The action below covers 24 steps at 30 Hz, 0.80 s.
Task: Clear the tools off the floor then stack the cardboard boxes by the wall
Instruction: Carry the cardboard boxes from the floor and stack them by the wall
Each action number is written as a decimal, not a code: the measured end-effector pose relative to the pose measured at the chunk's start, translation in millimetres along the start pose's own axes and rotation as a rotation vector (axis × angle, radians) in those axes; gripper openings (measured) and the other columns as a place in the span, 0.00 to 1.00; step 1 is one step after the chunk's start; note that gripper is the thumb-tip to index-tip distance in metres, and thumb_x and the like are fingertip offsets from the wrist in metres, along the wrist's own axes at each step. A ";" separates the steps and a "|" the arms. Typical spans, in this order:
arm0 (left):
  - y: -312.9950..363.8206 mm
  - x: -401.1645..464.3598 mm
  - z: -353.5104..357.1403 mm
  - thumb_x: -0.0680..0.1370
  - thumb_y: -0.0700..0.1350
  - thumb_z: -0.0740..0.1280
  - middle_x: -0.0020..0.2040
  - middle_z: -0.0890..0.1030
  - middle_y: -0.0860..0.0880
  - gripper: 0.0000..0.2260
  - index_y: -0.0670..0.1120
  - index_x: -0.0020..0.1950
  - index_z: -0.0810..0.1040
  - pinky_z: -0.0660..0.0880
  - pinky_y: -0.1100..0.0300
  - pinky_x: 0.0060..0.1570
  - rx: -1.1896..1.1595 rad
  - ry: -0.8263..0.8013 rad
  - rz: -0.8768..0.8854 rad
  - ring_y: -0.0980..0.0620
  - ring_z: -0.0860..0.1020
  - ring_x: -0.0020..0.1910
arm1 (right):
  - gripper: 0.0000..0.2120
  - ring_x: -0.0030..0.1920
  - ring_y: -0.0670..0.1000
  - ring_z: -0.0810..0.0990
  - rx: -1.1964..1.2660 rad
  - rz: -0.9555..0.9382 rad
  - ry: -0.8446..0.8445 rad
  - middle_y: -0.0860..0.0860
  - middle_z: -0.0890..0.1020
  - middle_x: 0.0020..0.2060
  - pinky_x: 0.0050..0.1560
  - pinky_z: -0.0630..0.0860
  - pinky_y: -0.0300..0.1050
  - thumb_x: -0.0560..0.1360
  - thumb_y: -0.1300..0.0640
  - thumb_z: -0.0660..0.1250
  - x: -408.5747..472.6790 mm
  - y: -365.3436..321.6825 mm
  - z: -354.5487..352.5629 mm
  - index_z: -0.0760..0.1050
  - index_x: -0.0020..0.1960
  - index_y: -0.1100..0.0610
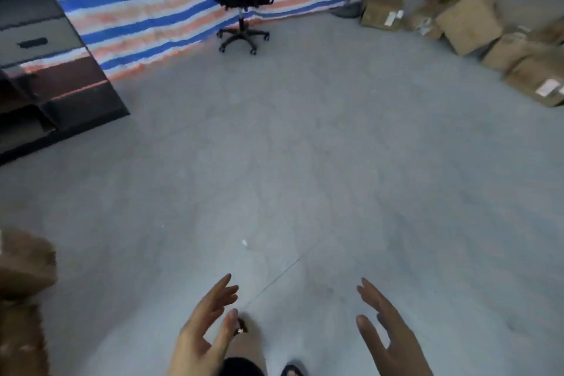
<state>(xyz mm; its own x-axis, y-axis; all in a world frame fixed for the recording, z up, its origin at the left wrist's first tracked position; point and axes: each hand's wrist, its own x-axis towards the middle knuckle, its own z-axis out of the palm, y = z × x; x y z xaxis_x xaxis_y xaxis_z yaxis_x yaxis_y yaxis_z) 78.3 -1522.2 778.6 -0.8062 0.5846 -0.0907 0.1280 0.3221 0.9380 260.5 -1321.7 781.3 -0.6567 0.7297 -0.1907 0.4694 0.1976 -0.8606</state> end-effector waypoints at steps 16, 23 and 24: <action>99.9 360.4 119.9 0.72 0.48 0.62 0.53 0.80 0.65 0.21 0.74 0.57 0.70 0.71 0.72 0.55 0.031 -0.282 0.168 0.62 0.79 0.54 | 0.22 0.58 0.27 0.71 0.153 0.072 0.356 0.26 0.71 0.57 0.59 0.68 0.39 0.70 0.43 0.61 282.9 -13.3 -74.6 0.61 0.56 0.19; 128.5 465.9 212.2 0.72 0.46 0.64 0.52 0.81 0.64 0.22 0.72 0.58 0.71 0.71 0.73 0.54 0.093 -0.451 0.165 0.61 0.80 0.53 | 0.17 0.57 0.28 0.72 0.213 0.214 0.499 0.26 0.73 0.56 0.57 0.71 0.34 0.71 0.38 0.62 365.5 9.9 -131.3 0.63 0.54 0.19; 132.4 479.9 228.5 0.73 0.45 0.64 0.52 0.80 0.64 0.22 0.71 0.59 0.71 0.71 0.73 0.54 0.094 -0.470 0.164 0.61 0.79 0.53 | 0.18 0.57 0.28 0.72 0.209 0.232 0.513 0.26 0.73 0.55 0.56 0.70 0.30 0.68 0.36 0.62 378.2 15.0 -142.1 0.63 0.54 0.19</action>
<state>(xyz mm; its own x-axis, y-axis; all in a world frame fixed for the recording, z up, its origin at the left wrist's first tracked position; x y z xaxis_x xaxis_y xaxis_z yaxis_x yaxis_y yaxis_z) -159.6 -1028.8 782.8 -0.4268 0.8981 -0.1061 0.2998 0.2512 0.9203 103.0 -949.7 763.5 -0.1582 0.9714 -0.1769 0.4064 -0.0993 -0.9083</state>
